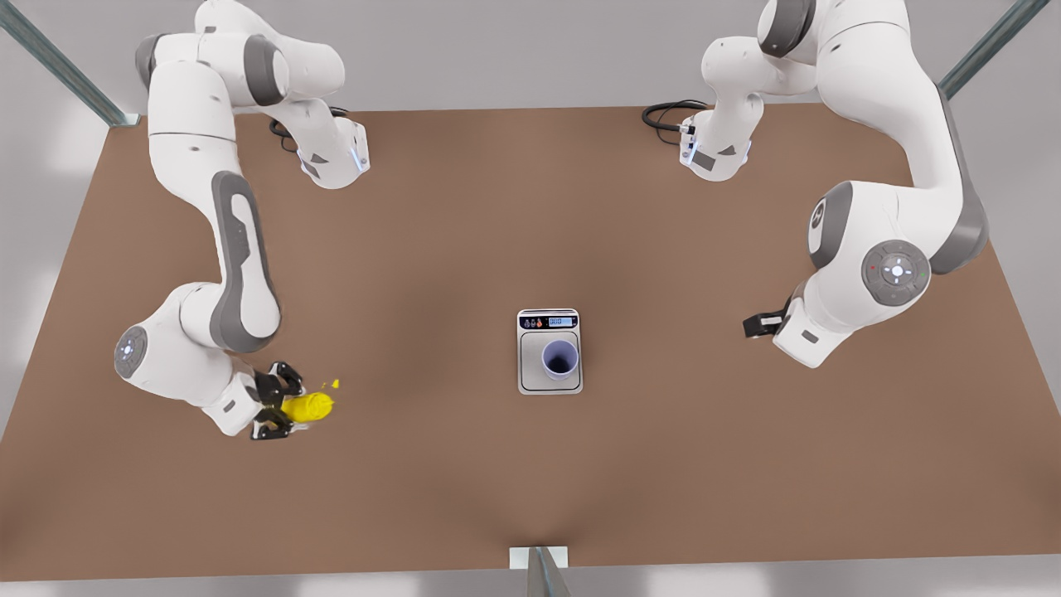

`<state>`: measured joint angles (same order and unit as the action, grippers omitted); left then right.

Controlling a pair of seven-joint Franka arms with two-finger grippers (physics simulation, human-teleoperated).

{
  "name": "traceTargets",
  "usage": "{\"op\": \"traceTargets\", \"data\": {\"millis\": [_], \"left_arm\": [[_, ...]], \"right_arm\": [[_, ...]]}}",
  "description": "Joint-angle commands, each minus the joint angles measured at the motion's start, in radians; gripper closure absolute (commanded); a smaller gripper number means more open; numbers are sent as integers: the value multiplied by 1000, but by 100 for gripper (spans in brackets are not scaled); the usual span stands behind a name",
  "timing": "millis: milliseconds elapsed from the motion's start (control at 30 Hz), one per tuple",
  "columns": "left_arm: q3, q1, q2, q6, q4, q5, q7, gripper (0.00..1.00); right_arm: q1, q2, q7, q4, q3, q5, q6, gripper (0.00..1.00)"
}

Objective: Move cup to the weight, pick up sauce bottle, pour sauce

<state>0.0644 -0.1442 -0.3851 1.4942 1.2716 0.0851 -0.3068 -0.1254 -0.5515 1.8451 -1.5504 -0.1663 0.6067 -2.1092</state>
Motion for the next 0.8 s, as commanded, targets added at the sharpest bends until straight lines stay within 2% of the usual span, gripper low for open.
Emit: {"op": "traceTargets", "data": {"millis": [0,167,200,267,433,767], "left_arm": [[0,0,0,0,0,2,0,0],[-2,-9,-1,0,5,15,-2,0],[-2,-8,-6,1,5,15,-2,0],[-2,-9,-8,3,3,33,-3,0],[-2,-9,-14,3,3,35,-3,0],[-2,-9,-14,1,3,35,-3,0]], "right_arm": [[10,-11,46,0,1,36,8,44],[144,-119,393,-16,10,375,153,44],[187,-139,476,-16,42,424,169,44],[322,-171,517,-26,163,430,187,44],[374,-311,520,-27,174,673,380,44],[386,-326,519,-11,171,630,341,44]]}}
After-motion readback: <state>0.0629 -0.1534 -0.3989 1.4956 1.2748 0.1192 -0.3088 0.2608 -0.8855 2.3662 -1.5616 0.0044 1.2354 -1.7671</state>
